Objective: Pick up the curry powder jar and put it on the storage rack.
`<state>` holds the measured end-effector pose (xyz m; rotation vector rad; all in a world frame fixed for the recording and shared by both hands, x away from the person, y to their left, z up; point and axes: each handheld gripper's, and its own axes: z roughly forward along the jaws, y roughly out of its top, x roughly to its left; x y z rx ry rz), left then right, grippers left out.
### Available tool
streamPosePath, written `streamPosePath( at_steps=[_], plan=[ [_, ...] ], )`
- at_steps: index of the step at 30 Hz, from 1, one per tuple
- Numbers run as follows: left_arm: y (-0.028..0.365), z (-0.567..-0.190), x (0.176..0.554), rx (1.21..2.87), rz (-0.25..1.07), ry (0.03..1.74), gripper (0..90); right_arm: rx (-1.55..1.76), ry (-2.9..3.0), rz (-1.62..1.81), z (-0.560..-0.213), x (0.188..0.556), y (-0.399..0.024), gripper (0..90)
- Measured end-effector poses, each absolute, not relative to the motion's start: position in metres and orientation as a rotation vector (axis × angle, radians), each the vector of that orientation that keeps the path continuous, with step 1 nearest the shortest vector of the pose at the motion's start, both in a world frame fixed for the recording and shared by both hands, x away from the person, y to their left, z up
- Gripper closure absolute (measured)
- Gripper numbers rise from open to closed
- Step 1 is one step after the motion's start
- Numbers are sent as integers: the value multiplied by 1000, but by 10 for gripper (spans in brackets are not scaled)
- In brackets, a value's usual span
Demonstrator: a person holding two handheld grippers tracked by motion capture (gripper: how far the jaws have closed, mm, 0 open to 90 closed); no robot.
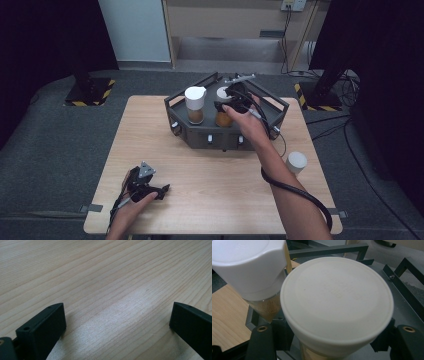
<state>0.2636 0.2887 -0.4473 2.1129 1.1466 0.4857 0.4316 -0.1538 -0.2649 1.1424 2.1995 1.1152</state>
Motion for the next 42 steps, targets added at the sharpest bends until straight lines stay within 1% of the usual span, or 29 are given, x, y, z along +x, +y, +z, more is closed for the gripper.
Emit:
streamPosePath(
  at_steps=[35, 39, 42],
  plan=[
    [289, -447, 264, 2113, 486, 1147, 0, 1133, 2187, 1134, -272, 428, -158, 333],
    [289, -447, 264, 2113, 486, 1147, 0, 1125, 2187, 1134, -273, 428, -158, 311],
    [289, -447, 264, 2113, 486, 1147, 0, 1109, 2189, 1128, -273, 427, -158, 246]
  ],
)
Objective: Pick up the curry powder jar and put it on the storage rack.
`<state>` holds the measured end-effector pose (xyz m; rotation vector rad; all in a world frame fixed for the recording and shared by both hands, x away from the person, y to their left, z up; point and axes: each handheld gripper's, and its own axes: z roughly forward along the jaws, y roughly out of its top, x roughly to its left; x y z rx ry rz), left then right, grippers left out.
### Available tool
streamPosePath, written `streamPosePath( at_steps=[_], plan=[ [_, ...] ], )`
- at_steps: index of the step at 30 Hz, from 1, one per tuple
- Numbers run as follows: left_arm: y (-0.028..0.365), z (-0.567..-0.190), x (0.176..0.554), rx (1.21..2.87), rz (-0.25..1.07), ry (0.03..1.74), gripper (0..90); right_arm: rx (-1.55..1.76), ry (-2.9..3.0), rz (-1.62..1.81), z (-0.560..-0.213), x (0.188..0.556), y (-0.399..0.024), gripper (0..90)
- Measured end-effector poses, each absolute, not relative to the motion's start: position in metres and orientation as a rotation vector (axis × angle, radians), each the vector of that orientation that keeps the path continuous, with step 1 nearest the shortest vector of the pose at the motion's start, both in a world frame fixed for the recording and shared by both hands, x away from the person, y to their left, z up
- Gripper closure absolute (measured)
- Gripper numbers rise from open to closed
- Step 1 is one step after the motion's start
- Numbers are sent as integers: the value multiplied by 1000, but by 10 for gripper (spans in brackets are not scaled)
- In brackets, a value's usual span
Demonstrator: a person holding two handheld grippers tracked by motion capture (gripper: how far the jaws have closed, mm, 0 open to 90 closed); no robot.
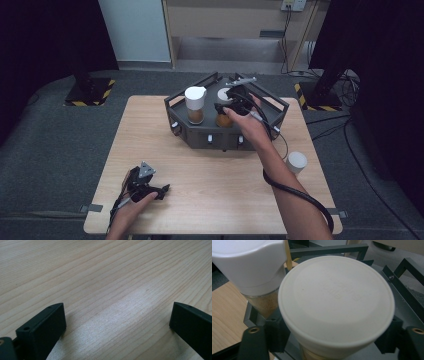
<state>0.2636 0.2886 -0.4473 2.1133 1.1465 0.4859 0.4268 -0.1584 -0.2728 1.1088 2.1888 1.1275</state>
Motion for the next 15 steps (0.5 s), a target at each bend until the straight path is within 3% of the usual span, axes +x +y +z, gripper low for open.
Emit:
streamPosePath(
  at_steps=[7, 15],
  plan=[
    [289, -447, 264, 2113, 486, 1147, 0, 1095, 2166, 1136, -274, 418, -166, 129],
    [289, -447, 264, 2113, 486, 1147, 0, 1095, 2162, 1177, -272, 408, -179, 85]
  ],
)
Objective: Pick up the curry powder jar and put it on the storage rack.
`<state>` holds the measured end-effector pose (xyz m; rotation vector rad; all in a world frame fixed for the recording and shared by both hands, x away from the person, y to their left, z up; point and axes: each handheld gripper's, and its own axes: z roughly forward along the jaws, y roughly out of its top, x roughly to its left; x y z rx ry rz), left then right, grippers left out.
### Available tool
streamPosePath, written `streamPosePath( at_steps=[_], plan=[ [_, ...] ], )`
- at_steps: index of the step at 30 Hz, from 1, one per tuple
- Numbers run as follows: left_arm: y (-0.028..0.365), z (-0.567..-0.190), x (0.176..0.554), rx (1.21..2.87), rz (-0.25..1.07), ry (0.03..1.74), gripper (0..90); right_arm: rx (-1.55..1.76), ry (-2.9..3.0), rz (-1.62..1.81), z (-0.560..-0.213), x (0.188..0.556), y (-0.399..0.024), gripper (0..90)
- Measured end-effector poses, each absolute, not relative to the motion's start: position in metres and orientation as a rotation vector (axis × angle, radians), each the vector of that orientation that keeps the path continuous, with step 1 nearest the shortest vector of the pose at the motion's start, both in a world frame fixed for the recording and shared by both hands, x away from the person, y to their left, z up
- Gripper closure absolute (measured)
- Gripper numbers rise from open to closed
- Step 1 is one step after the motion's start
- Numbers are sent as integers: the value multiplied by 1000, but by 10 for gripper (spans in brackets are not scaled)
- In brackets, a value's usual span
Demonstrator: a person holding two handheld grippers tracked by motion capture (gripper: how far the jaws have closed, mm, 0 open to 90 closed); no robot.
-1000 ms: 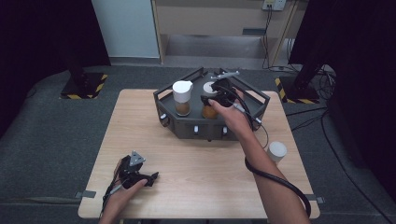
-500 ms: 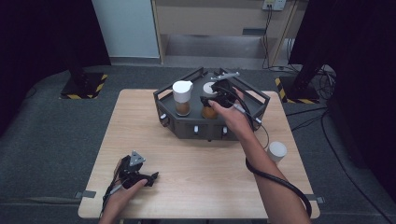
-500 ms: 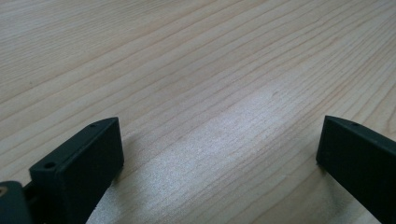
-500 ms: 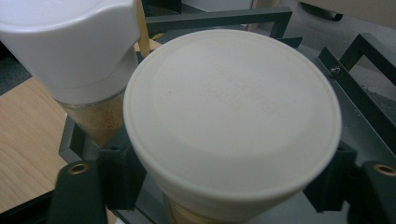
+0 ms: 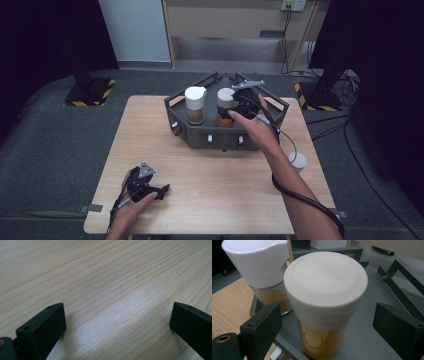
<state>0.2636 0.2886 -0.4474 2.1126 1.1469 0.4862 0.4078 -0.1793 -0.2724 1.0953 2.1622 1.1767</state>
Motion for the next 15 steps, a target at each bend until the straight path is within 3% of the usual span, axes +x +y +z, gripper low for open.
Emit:
streamPosePath(
  at_steps=[15],
  plan=[
    [288, -448, 263, 2110, 487, 1148, 0, 1091, 2181, 1173, -264, 387, -203, 60]
  ],
)
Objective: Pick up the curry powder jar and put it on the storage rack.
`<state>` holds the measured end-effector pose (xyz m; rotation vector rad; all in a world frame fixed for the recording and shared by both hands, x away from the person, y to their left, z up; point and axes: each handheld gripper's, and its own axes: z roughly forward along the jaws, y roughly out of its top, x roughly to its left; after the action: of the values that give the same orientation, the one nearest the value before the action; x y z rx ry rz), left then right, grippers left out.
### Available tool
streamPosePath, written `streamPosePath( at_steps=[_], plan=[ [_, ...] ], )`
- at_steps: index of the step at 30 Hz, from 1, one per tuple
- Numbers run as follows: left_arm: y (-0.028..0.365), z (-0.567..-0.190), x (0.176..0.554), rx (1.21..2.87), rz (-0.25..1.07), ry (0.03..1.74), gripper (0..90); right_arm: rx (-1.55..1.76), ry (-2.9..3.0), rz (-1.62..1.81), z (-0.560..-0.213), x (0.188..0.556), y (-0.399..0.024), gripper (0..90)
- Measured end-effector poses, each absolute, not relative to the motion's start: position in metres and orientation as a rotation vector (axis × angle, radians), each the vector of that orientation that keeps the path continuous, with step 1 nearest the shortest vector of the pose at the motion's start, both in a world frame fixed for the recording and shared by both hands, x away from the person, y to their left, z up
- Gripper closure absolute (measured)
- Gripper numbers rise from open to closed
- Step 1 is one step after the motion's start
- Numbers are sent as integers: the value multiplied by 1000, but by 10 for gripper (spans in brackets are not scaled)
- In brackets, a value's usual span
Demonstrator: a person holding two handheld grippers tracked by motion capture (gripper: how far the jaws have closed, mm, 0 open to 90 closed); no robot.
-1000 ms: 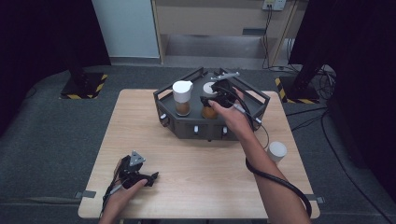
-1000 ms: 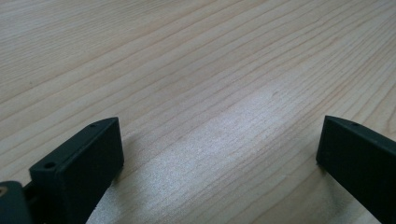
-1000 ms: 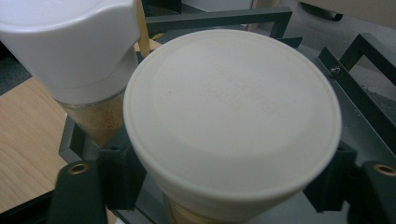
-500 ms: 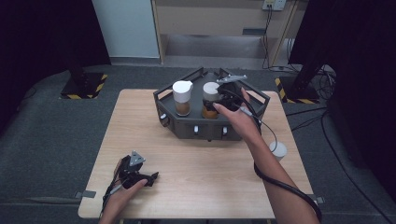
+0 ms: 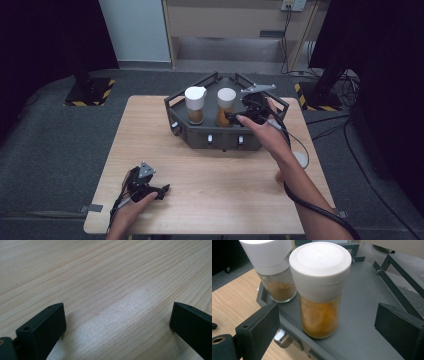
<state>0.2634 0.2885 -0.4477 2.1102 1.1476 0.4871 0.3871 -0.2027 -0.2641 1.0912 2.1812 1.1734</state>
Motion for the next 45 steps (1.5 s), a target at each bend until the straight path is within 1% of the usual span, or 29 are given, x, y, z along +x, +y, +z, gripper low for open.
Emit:
streamPosePath(
  at_steps=[26, 45],
  plan=[
    [288, -448, 263, 2112, 488, 1147, 0, 1063, 2205, 1183, -259, 347, -241, 49],
    [288, -448, 263, 2112, 488, 1147, 0, 1090, 2189, 1182, -267, 325, -274, 40]
  ],
)
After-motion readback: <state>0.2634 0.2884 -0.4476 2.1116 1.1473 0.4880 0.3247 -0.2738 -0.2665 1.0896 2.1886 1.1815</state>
